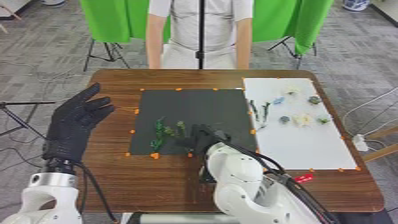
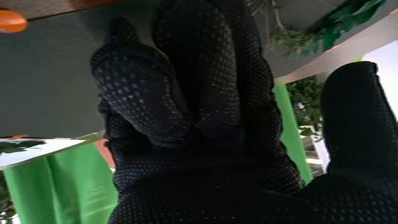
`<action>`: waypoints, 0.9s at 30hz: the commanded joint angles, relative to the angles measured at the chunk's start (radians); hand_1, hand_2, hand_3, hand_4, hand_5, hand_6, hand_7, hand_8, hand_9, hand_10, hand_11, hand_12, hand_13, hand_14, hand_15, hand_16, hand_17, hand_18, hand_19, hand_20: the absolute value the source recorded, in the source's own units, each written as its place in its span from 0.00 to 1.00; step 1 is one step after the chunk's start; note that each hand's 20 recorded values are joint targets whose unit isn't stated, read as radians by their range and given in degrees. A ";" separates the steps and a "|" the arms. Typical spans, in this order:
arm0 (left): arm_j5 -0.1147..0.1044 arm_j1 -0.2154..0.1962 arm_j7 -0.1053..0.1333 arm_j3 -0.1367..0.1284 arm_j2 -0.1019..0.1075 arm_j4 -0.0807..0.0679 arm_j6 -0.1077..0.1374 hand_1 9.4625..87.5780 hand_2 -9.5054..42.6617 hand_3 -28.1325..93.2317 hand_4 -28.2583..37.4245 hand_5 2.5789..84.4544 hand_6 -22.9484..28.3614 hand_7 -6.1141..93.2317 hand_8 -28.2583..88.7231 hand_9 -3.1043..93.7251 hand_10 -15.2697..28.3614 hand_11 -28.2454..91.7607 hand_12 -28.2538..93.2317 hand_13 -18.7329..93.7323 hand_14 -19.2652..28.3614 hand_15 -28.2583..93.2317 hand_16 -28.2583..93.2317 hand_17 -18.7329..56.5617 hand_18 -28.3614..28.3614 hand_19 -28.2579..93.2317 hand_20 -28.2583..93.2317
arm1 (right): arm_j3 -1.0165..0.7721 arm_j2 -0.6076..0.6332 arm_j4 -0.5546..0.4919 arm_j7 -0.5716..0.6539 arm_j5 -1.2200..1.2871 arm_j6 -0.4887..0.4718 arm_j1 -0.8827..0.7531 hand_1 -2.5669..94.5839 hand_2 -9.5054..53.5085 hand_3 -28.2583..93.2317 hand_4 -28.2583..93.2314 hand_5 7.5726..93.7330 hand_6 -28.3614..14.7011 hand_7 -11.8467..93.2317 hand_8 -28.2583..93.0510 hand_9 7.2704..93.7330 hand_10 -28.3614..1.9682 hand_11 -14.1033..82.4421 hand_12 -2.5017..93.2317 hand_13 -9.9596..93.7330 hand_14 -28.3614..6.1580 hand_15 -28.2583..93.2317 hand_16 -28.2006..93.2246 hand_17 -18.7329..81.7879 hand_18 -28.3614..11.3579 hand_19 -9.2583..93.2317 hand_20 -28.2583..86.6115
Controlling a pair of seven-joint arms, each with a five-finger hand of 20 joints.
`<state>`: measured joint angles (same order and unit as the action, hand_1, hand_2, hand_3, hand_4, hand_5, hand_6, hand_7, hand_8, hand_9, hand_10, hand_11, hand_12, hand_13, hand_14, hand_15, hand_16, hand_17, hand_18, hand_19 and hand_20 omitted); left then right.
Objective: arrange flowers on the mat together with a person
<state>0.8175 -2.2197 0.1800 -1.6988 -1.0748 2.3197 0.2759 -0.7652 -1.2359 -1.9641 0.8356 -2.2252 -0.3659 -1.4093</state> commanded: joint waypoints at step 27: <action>0.011 -0.080 0.033 -0.064 -0.070 -0.004 -0.103 0.17 0.38 0.82 0.06 0.49 0.66 0.13 0.18 0.46 0.84 0.44 0.32 0.44 0.99 0.68 0.17 0.20 0.98 0.76 0.22 | -0.825 -0.008 -0.214 -0.552 1.244 0.373 -0.523 0.15 0.41 0.77 0.02 0.54 0.56 0.25 0.12 0.59 0.24 0.36 0.18 0.55 0.20 0.63 0.31 0.27 0.09 0.59 0.36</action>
<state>0.8157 -2.2723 0.2191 -1.7398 -1.1079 2.3225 0.2222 -1.4105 -1.2103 -2.2222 0.5786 -1.6988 0.0509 -1.7459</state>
